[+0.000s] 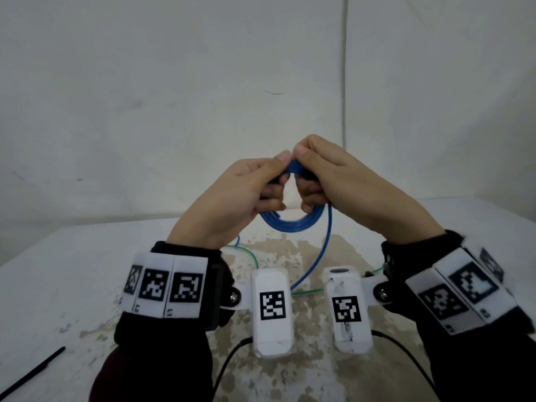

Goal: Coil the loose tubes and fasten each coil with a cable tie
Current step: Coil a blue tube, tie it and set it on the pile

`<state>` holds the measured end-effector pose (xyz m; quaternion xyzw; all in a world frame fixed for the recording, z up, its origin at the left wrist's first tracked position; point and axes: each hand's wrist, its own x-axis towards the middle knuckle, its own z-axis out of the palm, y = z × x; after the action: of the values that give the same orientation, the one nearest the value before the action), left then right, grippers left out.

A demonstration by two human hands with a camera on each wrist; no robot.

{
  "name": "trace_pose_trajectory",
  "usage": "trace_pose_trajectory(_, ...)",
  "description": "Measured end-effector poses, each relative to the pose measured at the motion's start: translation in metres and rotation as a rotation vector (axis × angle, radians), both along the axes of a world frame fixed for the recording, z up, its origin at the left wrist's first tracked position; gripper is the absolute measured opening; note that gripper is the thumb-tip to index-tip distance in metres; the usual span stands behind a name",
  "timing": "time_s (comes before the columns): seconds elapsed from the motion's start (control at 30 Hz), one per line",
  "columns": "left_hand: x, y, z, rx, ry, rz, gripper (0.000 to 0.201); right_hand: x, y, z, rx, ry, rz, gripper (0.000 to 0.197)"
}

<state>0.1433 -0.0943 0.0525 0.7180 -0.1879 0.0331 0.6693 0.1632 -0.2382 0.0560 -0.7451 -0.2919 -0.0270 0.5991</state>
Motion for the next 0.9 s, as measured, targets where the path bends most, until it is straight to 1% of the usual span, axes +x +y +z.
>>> trace_pose_trajectory(0.07,0.002,0.001,0.001,-0.105,-0.045,0.071,0.036,0.001,0.000,0.000,0.080,0.014,0.035,0.027)
trace_pose_trajectory(0.13,0.003,0.002,0.003,-0.189,-0.072,0.133,0.035,0.003,-0.002,0.001,0.110,0.023,0.049,0.035)
trace_pose_trajectory(0.2,0.003,0.003,0.005,-0.213,-0.055,0.120,0.035,0.003,-0.005,0.001,0.124,0.040,0.085,0.036)
trace_pose_trajectory(0.23,0.003,0.003,0.006,-0.216,-0.022,0.073,0.036,0.003,-0.005,0.002,0.139,0.045,0.101,0.036)
trace_pose_trajectory(0.3,0.000,0.003,0.008,-0.161,0.034,-0.036,0.035,0.002,-0.003,0.002,0.139,0.014,0.094,0.036)
trace_pose_trajectory(0.37,-0.003,0.005,0.008,-0.077,0.014,-0.072,0.032,0.001,0.001,0.001,0.092,-0.047,0.050,0.036)
trace_pose_trajectory(0.47,-0.004,0.010,0.005,-0.050,-0.024,-0.058,0.026,0.001,0.006,0.001,0.073,-0.115,-0.028,0.037)
trace_pose_trajectory(0.53,-0.003,0.015,0.004,-0.012,-0.030,-0.025,0.024,0.003,0.005,0.001,0.131,-0.138,-0.085,0.037)
trace_pose_trajectory(0.6,-0.001,0.019,0.002,0.037,-0.052,0.022,0.026,0.006,0.001,0.002,0.188,-0.136,-0.115,0.038)
trace_pose_trajectory(0.67,-0.002,0.020,0.001,0.056,-0.078,0.051,0.028,0.008,-0.002,0.001,0.200,-0.123,-0.117,0.038)
trace_pose_trajectory(0.8,-0.002,0.018,0.002,0.015,-0.101,0.074,0.028,0.009,-0.004,0.001,0.210,-0.100,-0.112,0.039)
trace_pose_trajectory(0.9,-0.003,0.017,0.003,-0.020,-0.098,0.059,0.029,0.009,-0.004,0.001,0.238,-0.087,-0.097,0.039)
